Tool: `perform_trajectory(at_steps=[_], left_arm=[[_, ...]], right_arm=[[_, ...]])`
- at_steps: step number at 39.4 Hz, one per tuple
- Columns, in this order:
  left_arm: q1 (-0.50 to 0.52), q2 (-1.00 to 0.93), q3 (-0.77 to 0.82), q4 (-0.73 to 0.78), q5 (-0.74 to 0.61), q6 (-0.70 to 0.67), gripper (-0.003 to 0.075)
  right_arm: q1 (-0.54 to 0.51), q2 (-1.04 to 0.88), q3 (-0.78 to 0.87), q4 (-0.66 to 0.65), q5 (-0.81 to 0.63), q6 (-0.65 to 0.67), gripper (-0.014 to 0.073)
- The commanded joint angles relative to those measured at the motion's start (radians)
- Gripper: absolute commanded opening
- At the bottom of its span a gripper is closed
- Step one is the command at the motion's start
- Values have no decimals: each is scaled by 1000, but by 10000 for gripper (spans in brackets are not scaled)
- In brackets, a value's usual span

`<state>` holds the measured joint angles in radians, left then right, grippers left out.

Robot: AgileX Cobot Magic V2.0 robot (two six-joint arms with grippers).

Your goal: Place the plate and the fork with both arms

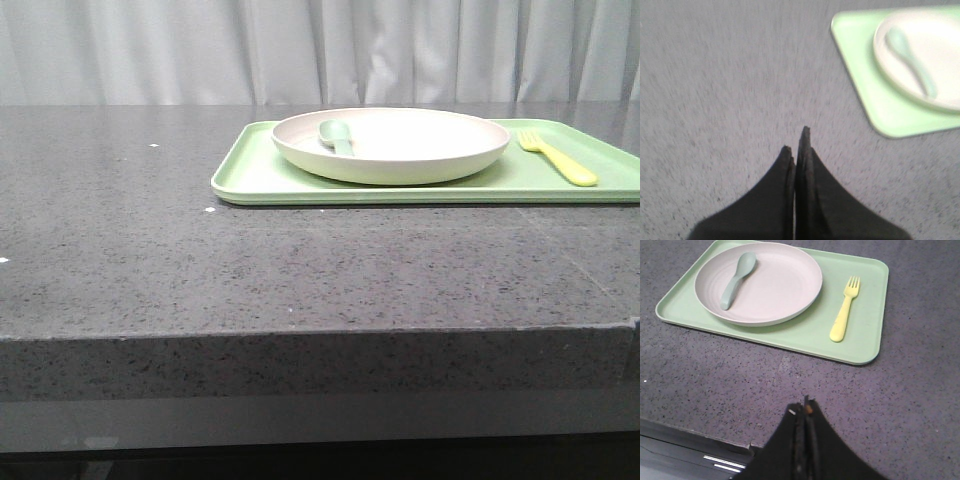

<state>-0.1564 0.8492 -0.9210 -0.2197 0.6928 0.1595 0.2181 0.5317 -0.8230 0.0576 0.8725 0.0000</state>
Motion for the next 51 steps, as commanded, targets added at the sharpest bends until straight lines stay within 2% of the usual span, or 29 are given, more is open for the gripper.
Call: perform_trajectory(at_steps=[1,8,17,22,28,36,42,47,51], left_arm=[[1,-89,-29,-12,-74,-10,-18],[1,-166,-29,-12,-78,-10,-18],[1,-175,-29,-12,-80,-10,-18],[14,-267,22,42,-146,-8,-18],[62,-442,219,120,-265,-8,-18],[128,-690,600,119,-553,-8,-18],[184,-880,809,87,-608,-8,-18],[184,-870,885,33,-648,-24,-18],[184,-878,930,95,-670,-129,-18]], right_arm=[[-7,4,-27,-9,-70,-8,-67],[-7,4,-27,-9,-69,-8,-67],[-7,4,-27,-9,-69,-8,-67],[-7,4,-27,-9,-69,-8,-67],[-7,4,-27,-9,-68,-8,-67],[-7,4,-27,-9,-68,-8,-67],[-7,4,-27,-9,-68,-8,-67],[-7,4,-27,-8,-68,-8,-67],[-7,4,-27,-8,-67,-8,-67]])
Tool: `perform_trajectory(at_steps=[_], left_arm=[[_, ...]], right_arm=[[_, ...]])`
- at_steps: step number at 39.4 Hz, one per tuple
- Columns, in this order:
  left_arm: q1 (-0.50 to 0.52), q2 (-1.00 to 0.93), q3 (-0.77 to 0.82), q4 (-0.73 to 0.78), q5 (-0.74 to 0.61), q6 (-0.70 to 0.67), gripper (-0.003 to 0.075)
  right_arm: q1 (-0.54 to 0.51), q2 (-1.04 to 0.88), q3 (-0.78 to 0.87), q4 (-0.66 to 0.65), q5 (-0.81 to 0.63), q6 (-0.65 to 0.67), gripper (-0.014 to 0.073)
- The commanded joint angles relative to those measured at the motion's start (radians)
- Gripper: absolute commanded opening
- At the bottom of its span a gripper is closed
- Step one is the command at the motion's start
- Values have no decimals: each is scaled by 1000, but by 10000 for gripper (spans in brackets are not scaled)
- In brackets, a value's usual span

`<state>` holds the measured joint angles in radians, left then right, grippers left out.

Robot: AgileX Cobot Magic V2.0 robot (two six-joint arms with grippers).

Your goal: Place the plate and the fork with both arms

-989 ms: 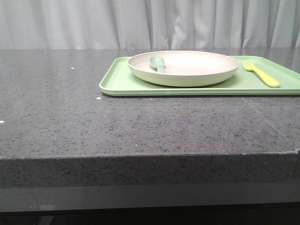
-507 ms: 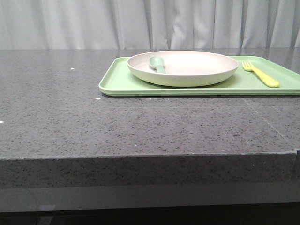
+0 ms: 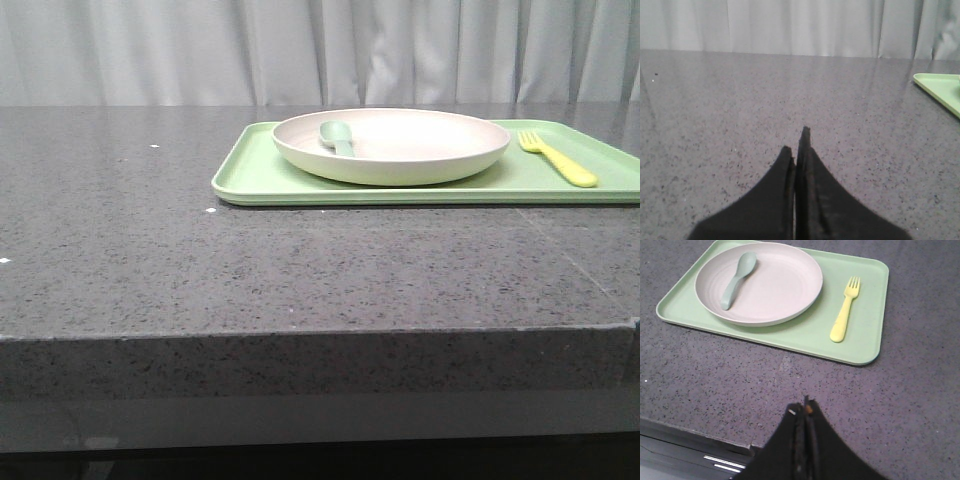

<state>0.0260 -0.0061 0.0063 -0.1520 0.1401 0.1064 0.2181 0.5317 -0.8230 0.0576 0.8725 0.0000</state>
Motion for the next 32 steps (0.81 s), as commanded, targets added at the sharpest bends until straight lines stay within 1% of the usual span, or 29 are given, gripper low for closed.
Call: perform_trajectory(at_steps=[1,4,6,14,18,22,30,32], left_arm=[[-6,-23,3,75,-92,-124,-18],[-27,-23,3,171,-88,-195,-18],[-39,-23,3,181,-93,-196,-18],[-55,-23,3,179,-94,-184,-18],[-55,-23,3,178,-105,-139,-18],[-55,-23,3,123,-127,-78,-18],[-51,-23,3,116,-140,-74,-18],[-49,-23,3,95,-140,-74,-18]], right_arm=[[-7,4,-27,-8,-68,-8,-67],[-7,4,-27,-8,-68,-8,-67],[-7,4,-27,-8,-68,-8,-67],[-7,4,-27,-8,-68,-8,-67],[-7,4,-27,-8,-68,-8,-67],[-7,4,-27,-8,-68,-8,-67],[-7,4,-27,-8,-68,-8,-67],[-7,4,-27,-8,-68,-8,-67]])
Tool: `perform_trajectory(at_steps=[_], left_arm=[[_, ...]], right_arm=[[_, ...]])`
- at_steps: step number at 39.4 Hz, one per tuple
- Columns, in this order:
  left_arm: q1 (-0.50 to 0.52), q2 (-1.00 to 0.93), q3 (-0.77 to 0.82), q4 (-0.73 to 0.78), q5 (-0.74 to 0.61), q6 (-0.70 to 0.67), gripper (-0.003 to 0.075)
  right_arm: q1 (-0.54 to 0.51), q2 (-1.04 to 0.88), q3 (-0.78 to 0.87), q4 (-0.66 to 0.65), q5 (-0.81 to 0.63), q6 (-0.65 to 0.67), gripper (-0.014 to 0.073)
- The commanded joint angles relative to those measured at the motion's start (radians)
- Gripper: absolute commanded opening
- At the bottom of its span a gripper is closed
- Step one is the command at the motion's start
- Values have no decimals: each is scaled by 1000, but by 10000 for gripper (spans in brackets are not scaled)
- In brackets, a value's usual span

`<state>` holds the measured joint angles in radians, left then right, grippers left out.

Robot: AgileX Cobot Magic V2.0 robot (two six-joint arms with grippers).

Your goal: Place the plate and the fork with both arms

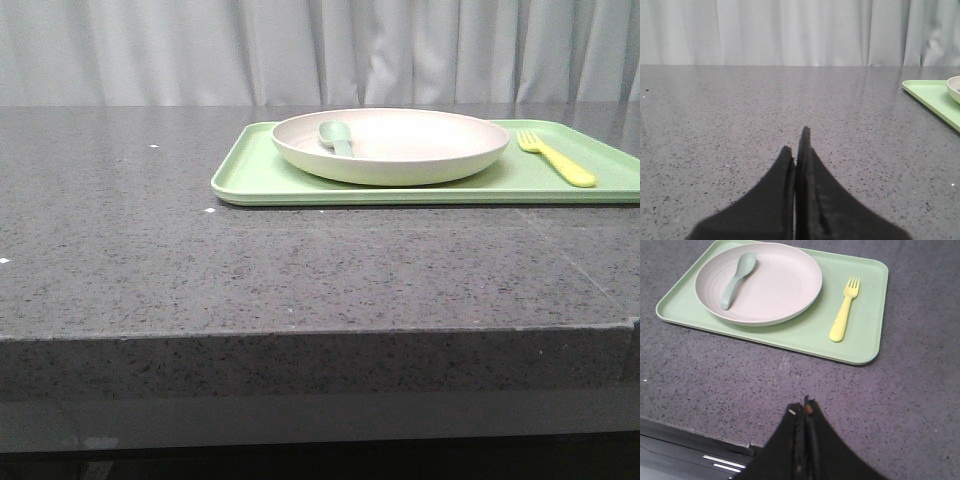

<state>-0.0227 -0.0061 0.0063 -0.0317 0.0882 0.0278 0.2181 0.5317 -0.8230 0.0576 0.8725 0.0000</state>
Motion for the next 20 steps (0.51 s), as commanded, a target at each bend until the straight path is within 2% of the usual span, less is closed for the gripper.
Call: perform_trajectory(at_steps=[1,20], left_arm=[[0,-23,3,-31,-97,2,-18],[0,-21,3,-41,-115,2,-18]], right_arm=[[-7,4,-27,-8,-68,-8,-67],[-7,4,-27,-8,-68,-8,-67]])
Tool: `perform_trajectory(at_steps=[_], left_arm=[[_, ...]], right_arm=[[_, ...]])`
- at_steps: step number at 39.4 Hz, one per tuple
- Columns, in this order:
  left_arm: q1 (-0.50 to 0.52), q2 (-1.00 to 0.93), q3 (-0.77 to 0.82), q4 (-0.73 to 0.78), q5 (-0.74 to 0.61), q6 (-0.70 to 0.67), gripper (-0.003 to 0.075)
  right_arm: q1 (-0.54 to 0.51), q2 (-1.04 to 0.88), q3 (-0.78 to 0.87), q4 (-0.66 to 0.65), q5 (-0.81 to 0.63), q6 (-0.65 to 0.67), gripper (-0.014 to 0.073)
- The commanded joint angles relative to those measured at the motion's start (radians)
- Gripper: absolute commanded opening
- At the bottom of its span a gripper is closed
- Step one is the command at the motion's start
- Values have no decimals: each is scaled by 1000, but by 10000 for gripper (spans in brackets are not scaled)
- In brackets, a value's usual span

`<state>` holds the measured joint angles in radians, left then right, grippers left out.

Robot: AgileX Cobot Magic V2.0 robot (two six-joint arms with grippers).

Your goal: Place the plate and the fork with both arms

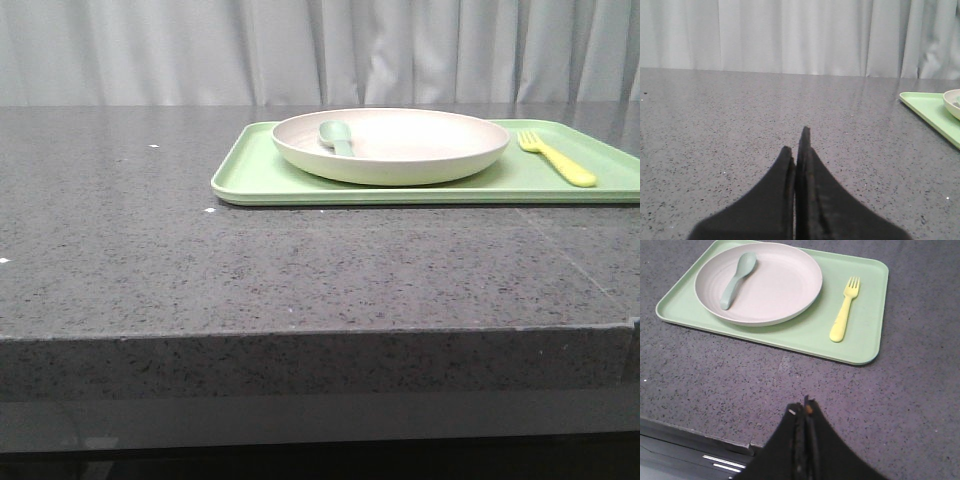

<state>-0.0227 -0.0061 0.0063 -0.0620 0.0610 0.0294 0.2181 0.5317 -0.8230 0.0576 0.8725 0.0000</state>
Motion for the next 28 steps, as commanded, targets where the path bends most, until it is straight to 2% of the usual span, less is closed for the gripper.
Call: perform_trajectory(at_steps=[1,24,28], left_arm=[[0,-21,3,-11,-88,0,-18],[0,-21,3,-11,-88,0,-18],[0,-21,3,-11,-88,0,-18]], right_arm=[[-7,4,-27,-8,-68,-8,-67],[-7,4,-27,-8,-71,-8,-67],[-26,-57,18,-36,-109,-8,-67]])
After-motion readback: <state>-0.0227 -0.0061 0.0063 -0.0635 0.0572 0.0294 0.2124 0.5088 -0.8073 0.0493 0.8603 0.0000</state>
